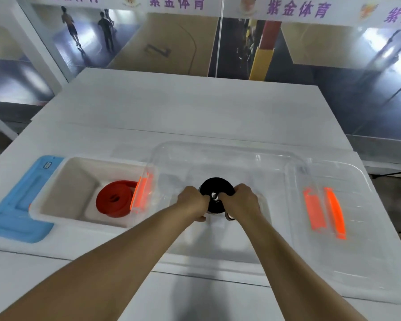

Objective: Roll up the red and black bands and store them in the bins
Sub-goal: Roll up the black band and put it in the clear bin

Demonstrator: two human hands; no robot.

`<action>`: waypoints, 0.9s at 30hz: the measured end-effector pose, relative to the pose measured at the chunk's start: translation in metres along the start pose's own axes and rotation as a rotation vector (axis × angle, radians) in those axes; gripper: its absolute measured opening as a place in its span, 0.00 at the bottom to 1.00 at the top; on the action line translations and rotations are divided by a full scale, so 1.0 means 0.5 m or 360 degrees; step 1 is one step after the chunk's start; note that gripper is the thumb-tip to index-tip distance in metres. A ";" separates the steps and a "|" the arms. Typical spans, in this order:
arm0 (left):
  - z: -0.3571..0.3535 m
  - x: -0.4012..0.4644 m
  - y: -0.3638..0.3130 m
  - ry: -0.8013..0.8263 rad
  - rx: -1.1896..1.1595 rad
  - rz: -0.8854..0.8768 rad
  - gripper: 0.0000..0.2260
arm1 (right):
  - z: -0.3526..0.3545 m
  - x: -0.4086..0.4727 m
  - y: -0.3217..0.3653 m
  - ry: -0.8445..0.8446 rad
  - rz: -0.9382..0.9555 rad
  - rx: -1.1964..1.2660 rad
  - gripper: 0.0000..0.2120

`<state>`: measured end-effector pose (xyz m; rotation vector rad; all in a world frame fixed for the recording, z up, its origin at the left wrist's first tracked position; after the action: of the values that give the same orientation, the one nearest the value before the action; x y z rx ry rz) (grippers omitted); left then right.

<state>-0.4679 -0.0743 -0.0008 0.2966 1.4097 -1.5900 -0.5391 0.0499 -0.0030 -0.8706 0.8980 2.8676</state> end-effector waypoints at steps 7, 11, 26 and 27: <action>-0.042 0.085 0.025 0.0000 0.0138 0.0232 0.04 | -0.045 0.093 -0.007 0.0211 -0.0108 -0.0222 0.16; -0.052 0.122 0.042 0.0011 0.0171 0.0156 0.13 | -0.067 0.111 -0.019 0.0321 -0.0123 -0.0155 0.23; -0.043 0.102 0.035 0.0195 0.0632 0.0054 0.09 | -0.065 0.095 -0.022 0.0359 0.0091 -0.0438 0.27; -0.042 0.101 0.036 0.0203 0.0663 0.0036 0.08 | -0.064 0.094 -0.021 0.0349 0.0111 -0.0470 0.24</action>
<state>-0.4884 -0.0784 -0.0547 0.6660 1.1520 -1.8662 -0.5607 0.0349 -0.0541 -1.2217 0.5291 3.0601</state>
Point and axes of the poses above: each hand's wrist, its own x-axis towards the middle knuckle, its own z-axis out of the back of the hand, y = z × x, the point moved 4 cm from there along x, towards the middle knuckle, and after that the axes turned 5 degrees about -x, right-handed, at the moved point
